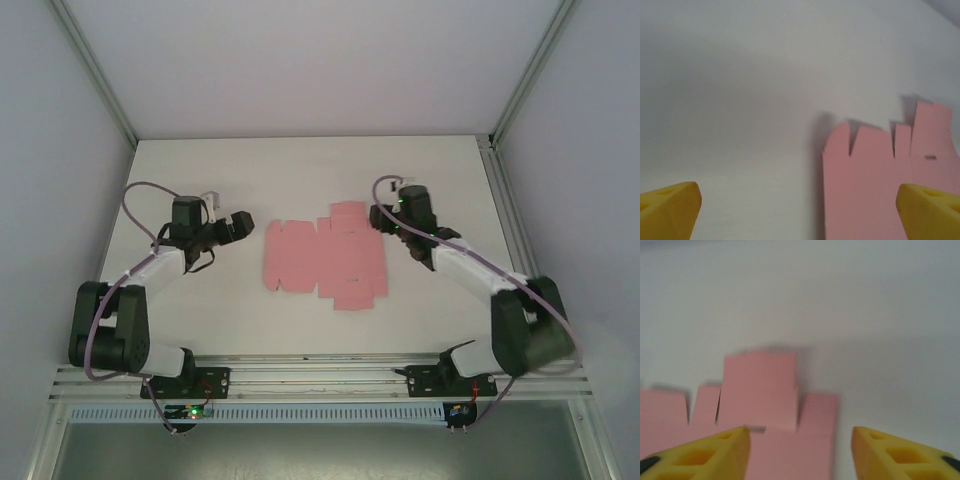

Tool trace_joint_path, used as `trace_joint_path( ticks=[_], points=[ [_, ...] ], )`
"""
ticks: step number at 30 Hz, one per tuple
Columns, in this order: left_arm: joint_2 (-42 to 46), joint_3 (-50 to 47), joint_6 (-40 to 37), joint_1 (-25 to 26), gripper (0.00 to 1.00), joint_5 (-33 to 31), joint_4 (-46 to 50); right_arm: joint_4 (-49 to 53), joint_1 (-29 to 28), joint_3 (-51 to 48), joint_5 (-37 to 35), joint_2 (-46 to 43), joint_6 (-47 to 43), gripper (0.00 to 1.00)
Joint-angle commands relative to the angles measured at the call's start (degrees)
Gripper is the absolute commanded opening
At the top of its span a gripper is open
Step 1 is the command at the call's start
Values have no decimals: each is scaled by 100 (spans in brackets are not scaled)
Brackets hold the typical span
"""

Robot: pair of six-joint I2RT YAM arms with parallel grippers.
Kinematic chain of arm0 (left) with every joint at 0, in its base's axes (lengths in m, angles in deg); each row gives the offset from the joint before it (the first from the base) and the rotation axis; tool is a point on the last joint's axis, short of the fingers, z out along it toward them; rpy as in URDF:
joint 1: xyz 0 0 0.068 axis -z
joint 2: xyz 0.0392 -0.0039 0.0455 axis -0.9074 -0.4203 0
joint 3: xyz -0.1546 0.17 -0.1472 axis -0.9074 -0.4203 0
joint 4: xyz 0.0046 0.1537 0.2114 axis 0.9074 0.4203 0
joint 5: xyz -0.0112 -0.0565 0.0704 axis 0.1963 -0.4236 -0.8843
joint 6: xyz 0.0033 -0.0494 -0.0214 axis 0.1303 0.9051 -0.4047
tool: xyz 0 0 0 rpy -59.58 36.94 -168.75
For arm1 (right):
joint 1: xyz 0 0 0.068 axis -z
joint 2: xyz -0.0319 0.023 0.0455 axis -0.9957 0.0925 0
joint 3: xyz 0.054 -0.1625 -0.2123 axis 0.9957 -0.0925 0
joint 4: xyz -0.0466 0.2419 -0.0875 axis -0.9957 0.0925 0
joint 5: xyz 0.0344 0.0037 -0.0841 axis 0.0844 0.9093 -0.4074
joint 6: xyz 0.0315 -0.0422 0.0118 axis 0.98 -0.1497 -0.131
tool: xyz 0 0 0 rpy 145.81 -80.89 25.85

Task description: Assemble paper box

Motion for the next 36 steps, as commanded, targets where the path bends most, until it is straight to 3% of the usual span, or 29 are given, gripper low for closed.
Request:
trace_joint_path(
  ticks=[1,8,16,18,24,28,31,36],
  points=[
    [-307,212,393,159,100,845,256,814,-110,363,368,756,578,50],
    [-854,391,220,630,100,1265,367,472,-41,271,596,1530,907,49],
    [-1417,623,375,800,96,1817,-104,38,75,-75,906,1813,1071,48],
    [-1585,751,410,859,87,1957,-142,8,67,-86,899,1813,1077,48],
    [-1702,811,694,927,30,2461,-736,-160,82,-221,1022,1634,1070,52],
    [-1272,761,336,925,0,2394,-611,-365,270,-445,1453,930,752,70],
    [-832,571,72,927,0,2671,-907,-551,484,-689,1919,135,434,88],
    [-187,-15,384,927,0,3153,-2481,-1241,907,-1228,3533,-841,183,92]
  ],
)
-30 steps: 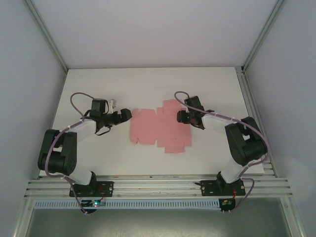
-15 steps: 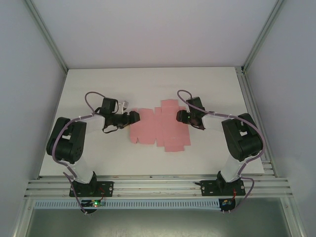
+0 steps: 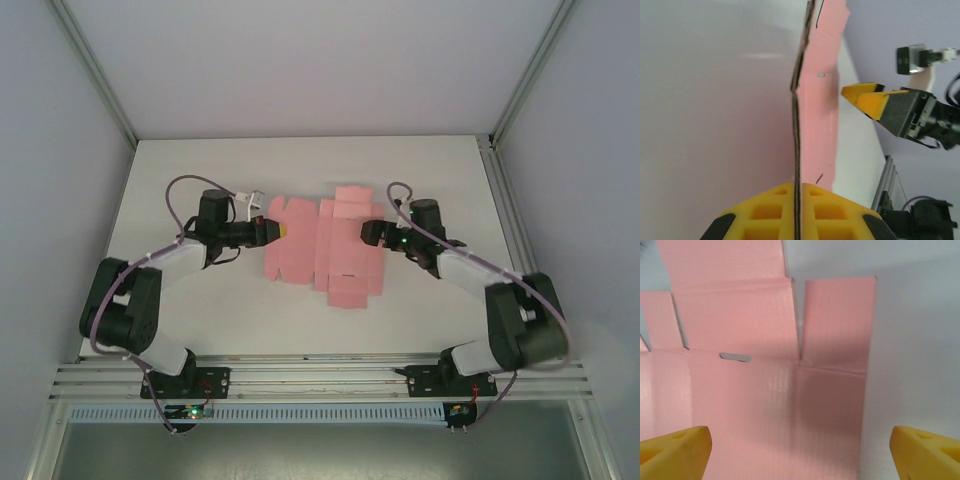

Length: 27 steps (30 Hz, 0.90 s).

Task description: Assemble paper box

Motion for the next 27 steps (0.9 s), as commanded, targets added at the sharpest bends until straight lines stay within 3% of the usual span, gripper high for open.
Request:
trace_joint_path(
  ticks=[1,5,9,12,17,21,25,27],
  points=[
    [361,-263,133,55,0,429,-1319,-804,200,-451,1591,-558,-319,92],
    [600,-262,628,50,0,413,-1552,-1534,447,-1077,2173,-1223,-152,92],
    [825,-501,1105,63,0,668,-2311,-1463,693,-1534,1872,-1696,-151,93],
    [1157,-561,824,103,0,810,-2080,-1647,881,-1762,1834,-1841,-145,96],
    [1860,-594,246,196,0,565,-1394,-2207,944,-1859,2668,-1895,-107,92],
    [2362,-738,234,232,0,94,-1245,-2962,938,-2030,3009,-2045,304,66],
    [2634,-913,234,238,0,-234,-1344,-3911,887,-2047,3329,-2292,842,29],
    [2685,-980,312,240,0,-270,-1486,-3891,751,-1993,3398,-2479,804,20]
  ],
)
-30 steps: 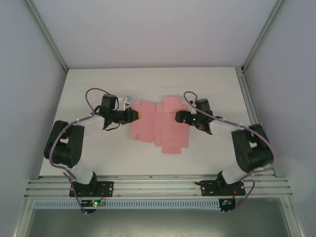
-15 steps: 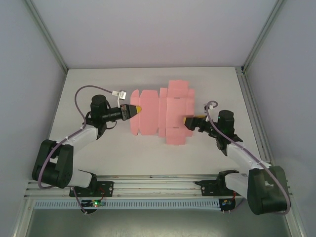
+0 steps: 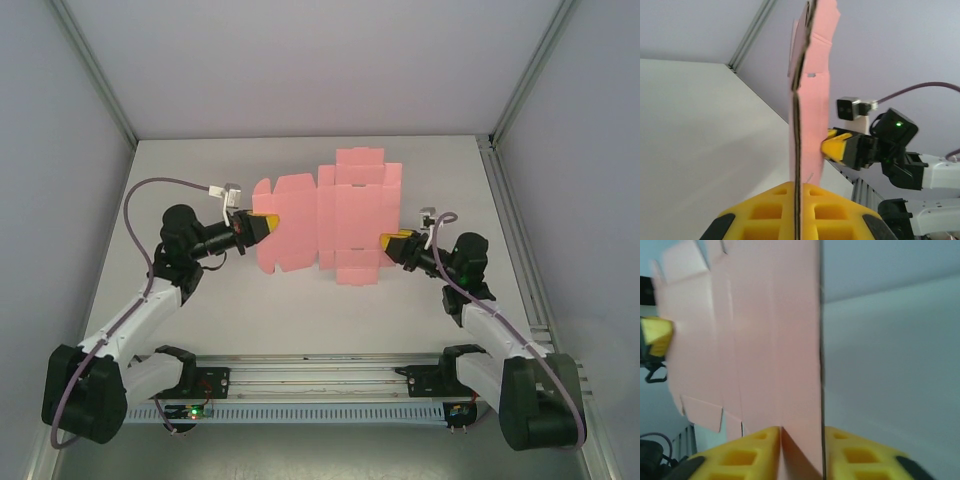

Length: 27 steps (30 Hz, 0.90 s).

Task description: Assemble paper box

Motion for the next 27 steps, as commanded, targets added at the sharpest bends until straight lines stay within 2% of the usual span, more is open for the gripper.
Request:
trace_joint_path(
  ticks=[1,6,11,13,15,16,17,18,19,20,22,25,27],
  points=[
    [86,-113,-73,63,0,-230,-126,-792,-234,63,474,-322,188,19],
    [122,-167,-45,80,0,-518,-29,71,-637,483,389,-735,-298,11],
    [346,-362,49,63,0,-1128,46,500,-704,515,227,-1101,-513,5],
    [370,-393,94,63,0,-1174,39,727,-719,554,164,-1147,-617,0],
    [373,-372,21,62,0,-1128,163,1090,-749,689,63,-1115,-730,0],
    [386,-330,-42,59,5,-1194,388,1443,-769,818,-36,-1067,-894,0],
    [418,-251,-110,65,25,-1373,759,1984,-802,1014,-139,-1007,-1190,0],
    [475,-143,-248,67,51,-1630,1230,2632,-854,1238,-394,-942,-1550,0],
    [549,-12,-417,63,94,-1976,1778,3316,-920,1510,-729,-838,-1928,0],
    [635,123,-583,65,100,-2318,2281,3878,-980,1774,-947,-701,-2259,0],
    [851,408,-855,63,100,-3116,3242,4833,-1064,2322,-1299,-371,-2751,0],
    [1162,863,-959,60,100,-4245,4355,6249,-1224,3299,-1426,158,-3557,0],
    [1264,1194,-869,63,100,-4854,4923,7133,-1334,3839,-1065,523,-4289,0]
  ],
)
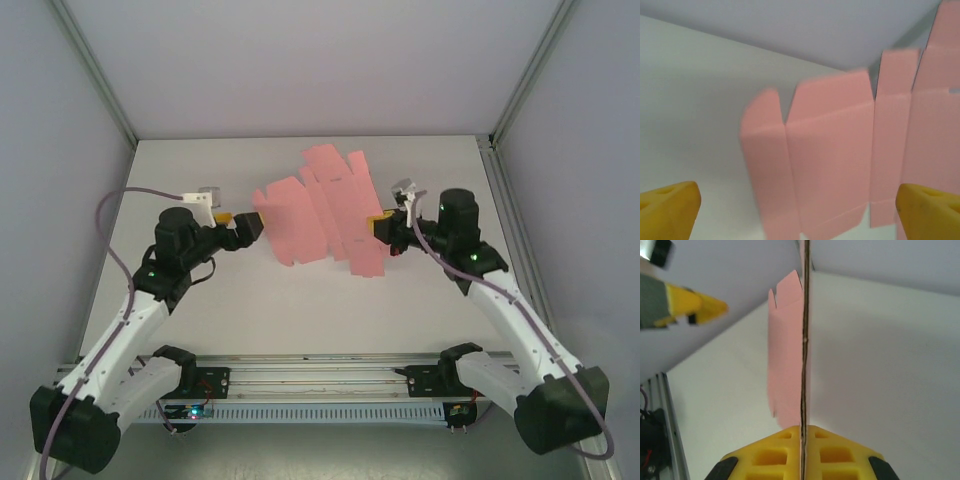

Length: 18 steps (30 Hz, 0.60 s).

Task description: Assemble paper box

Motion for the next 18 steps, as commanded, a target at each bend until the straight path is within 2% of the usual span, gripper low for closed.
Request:
trace_joint_path(
  ticks=[1,5,8,9,12,15,18],
  points=[
    [241,611,-207,16,100,-1622,1569,2570,-262,991,200,538,-1900,0],
    [-81,1038,-102,5,100,-1806,1904,4405,-801,2179,-106,1429,-3783,0],
    [-531,1335,-58,-4,100,-1818,2057,5569,-877,3060,-282,2358,-5094,0],
    [-701,1391,-58,-20,100,-1778,2012,5755,-950,3331,-537,2701,-5226,0],
    [-1282,1466,-148,-63,100,-1193,1635,6063,-1128,4032,-1238,3644,-5518,0],
    [-2090,1665,-325,-79,100,-440,1366,6720,-1115,4839,-1019,4534,-6405,0],
    [-2765,1820,-575,-93,100,111,1107,7022,-1131,5608,-972,5167,-6586,0]
  ],
)
